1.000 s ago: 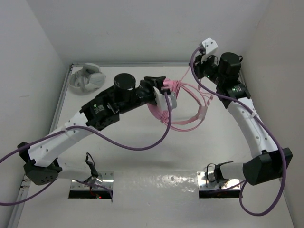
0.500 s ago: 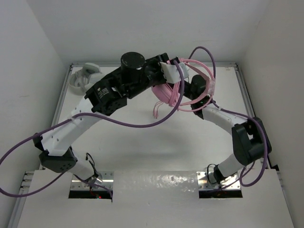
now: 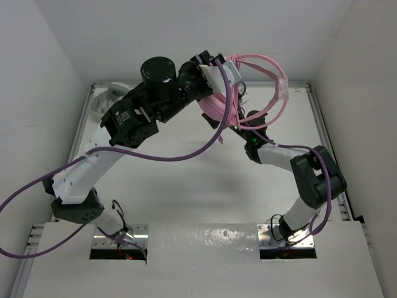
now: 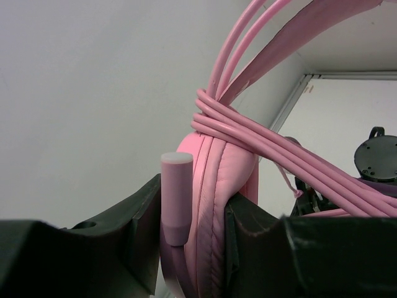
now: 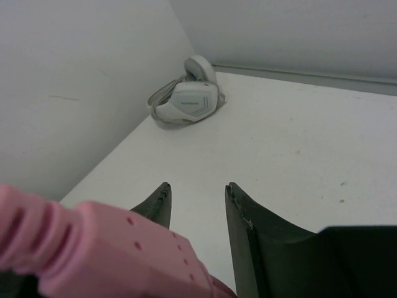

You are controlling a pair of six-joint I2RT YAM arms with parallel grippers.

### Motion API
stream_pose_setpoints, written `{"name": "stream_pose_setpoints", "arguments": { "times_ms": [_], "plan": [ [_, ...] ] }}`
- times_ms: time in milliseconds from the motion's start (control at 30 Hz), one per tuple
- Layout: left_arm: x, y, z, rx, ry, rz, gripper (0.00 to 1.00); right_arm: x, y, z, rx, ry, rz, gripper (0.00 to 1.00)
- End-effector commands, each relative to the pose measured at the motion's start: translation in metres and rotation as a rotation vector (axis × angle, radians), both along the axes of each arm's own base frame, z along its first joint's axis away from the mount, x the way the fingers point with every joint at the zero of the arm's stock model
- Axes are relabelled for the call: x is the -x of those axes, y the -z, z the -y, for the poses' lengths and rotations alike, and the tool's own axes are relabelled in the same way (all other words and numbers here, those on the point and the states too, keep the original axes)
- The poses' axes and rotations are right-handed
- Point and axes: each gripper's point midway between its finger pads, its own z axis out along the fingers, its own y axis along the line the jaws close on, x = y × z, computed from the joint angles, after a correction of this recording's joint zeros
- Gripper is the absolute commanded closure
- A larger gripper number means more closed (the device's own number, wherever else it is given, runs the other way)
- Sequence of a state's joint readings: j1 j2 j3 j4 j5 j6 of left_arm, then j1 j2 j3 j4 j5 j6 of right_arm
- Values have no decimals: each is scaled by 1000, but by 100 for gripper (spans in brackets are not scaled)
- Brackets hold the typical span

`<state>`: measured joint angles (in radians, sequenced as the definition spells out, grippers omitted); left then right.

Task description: Wrap the headphones

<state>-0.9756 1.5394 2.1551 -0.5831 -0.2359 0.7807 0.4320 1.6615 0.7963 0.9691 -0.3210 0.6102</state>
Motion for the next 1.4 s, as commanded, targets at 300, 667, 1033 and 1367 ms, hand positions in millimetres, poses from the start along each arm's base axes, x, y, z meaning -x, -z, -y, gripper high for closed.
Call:
{"name": "stream_pose_setpoints", "arguments": {
  "times_ms": [300,667,1033,1367],
  "plan": [
    [-9,-83,-46,283,-181,120,100,21,38,23,23,90,-81,92],
    [-85,-52,-75,367,-372,19,100,98,54,0,325,-34,-2,100],
    [-185,60,-123,-64,-639,59,100,225,-8,-30,595,-320,197,100],
    [-147,186,-78,-529,-337,100,100,177,-179,55,859,120,529,100]
  ]
}}
